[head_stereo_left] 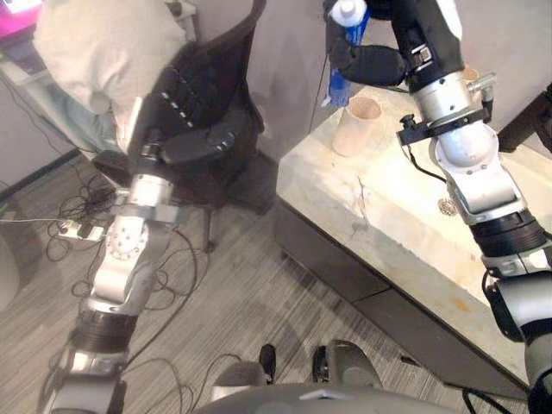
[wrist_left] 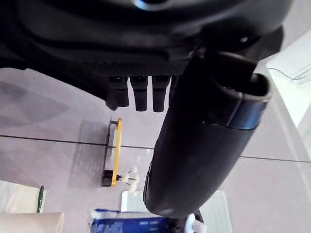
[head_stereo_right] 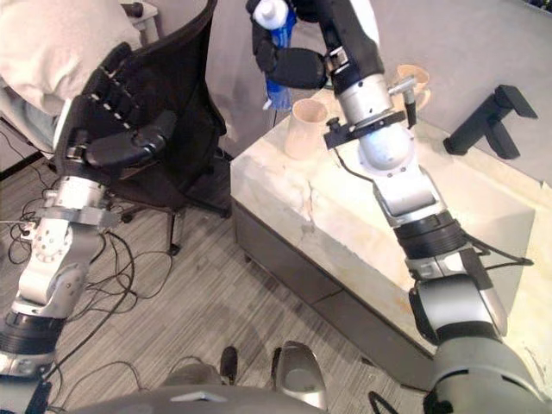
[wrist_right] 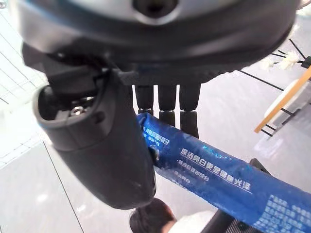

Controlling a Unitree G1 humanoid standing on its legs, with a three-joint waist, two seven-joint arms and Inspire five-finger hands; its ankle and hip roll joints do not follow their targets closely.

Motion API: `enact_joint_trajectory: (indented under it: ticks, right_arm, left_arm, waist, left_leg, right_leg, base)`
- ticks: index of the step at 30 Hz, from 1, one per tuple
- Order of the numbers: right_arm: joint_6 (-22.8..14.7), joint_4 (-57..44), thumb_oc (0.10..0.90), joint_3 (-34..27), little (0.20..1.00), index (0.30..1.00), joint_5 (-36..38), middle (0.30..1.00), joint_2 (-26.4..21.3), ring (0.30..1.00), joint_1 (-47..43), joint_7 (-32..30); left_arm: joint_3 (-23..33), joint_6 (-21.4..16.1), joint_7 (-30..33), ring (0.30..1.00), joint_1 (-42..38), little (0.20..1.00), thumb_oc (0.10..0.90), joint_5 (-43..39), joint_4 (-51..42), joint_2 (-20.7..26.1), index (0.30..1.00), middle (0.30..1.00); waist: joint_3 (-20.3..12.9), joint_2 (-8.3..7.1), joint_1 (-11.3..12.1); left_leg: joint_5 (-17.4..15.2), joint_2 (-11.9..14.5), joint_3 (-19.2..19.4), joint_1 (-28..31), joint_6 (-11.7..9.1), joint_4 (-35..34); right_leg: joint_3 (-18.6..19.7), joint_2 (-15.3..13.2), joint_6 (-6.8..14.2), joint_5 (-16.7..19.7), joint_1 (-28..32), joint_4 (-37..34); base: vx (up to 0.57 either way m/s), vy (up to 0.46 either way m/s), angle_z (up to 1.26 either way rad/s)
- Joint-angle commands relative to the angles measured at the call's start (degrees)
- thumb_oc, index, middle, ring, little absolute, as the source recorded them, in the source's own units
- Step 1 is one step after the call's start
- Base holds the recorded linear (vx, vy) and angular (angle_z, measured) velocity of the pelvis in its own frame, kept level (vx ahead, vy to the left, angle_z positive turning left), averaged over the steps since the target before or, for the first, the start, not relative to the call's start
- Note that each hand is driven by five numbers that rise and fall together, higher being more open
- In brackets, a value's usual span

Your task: Organize the bathroom.

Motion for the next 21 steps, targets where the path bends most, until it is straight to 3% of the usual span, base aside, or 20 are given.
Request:
enact_joint_trajectory:
  ticks: [1, 4, 9, 21]
  right_arm:
    - [-1.7, 0.7, 0.400, -3.2, 0.300, 0.300, 1.3, 0.300, 0.7, 0.300, -7.4, -5.2]
    - [-3.9, 2.6, 0.400, -3.0, 0.300, 0.300, 1.9, 0.300, -0.3, 0.300, -7.4, -4.3]
    - [-3.2, 1.0, 0.400, -3.2, 0.300, 0.300, 2.4, 0.300, 0.1, 0.300, -6.8, -3.4]
    - [-3.6, -4.1, 0.400, -4.8, 0.300, 0.300, 1.4, 0.300, 0.2, 0.300, -3.6, -2.2]
  left_arm:
    - [-2.5, -2.2, 1.1, 0.900, -3.4, 0.900, 0.800, 2.2, -2.8, 0.7, 0.900, 0.900]
    - [-3.7, -3.7, 0.6, 0.900, -2.7, 0.900, 0.800, 1.1, -0.8, 0.5, 0.900, 0.900]
    - [-3.6, -3.3, 1.4, 0.900, -1.5, 0.900, 0.800, 0.2, -1.4, 1.1, 0.900, 0.900]
    - [-2.5, -2.7, 0.8, 0.900, -0.5, 0.900, 0.800, -1.0, -2.0, 1.7, 0.900, 0.900]
  waist:
    - [-10.8, -2.13, -2.0]
    - [-11.5, -2.87, -2.3]
    - [-12.1, -3.19, -2.1]
    - [-12.3, -3.25, -2.7]
  left_leg:
    - [-3.7, 0.5, 5.6, 2.5, -4.9, -2.4]
    - [-2.7, -0.5, 5.5, 1.7, -4.6, -2.8]
    - [-2.4, -0.8, 7.3, 0.1, -4.8, -1.6]
    - [-2.7, -1.1, 7.5, -1.1, -4.9, -0.2]
  right_leg:
    - [0.0, 1.9, 0.0, 4.3, 2.1, -4.3]
    - [1.7, 2.9, -0.4, 6.3, 4.5, -9.0]
    - [3.6, 3.4, -0.2, 7.1, 7.1, -12.5]
    - [6.1, 4.4, -0.2, 6.2, 9.8, -14.1]
  base:
    - [0.17, -0.063, 0.20]
    - [0.11, -0.066, 0.20]
    - [0.05, -0.030, -0.25]
    - [0.00, -0.006, -0.11]
